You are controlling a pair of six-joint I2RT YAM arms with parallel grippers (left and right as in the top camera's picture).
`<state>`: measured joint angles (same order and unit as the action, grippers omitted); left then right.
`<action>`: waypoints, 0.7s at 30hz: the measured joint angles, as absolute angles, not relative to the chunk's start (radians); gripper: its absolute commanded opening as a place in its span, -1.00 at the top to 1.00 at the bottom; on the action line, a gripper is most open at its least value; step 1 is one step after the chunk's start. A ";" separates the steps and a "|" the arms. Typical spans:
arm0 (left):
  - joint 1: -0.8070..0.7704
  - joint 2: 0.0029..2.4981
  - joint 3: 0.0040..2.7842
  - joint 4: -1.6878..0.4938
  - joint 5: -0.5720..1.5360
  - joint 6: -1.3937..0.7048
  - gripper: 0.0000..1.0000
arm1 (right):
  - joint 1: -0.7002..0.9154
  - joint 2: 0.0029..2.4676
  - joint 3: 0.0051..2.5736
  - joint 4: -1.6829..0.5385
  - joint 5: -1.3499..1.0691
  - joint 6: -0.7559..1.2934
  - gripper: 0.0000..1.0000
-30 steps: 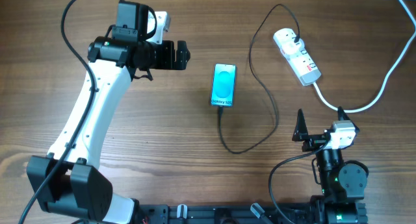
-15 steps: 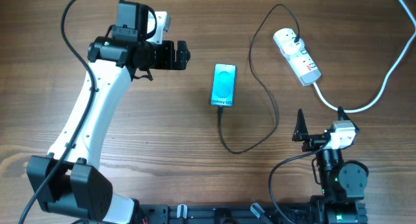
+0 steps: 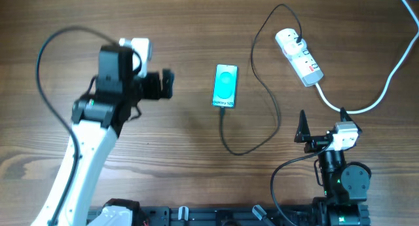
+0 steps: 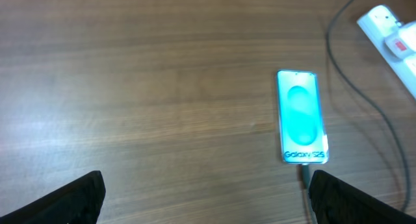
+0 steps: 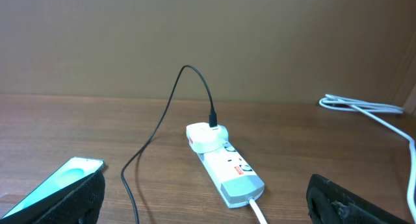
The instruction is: Plug charger to phone and switch on socket
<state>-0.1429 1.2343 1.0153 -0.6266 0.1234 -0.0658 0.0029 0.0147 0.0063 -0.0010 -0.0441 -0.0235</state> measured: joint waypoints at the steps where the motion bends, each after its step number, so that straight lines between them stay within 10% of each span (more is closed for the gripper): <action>1: -0.121 1.192 0.960 -0.619 0.121 -0.066 -1.00 | 0.003 0.015 0.006 -0.001 -0.044 -0.023 -0.99; 21: -0.002 0.380 0.377 -0.411 0.112 -0.065 -1.00 | 0.003 0.015 0.006 -0.001 -0.044 -0.023 -0.99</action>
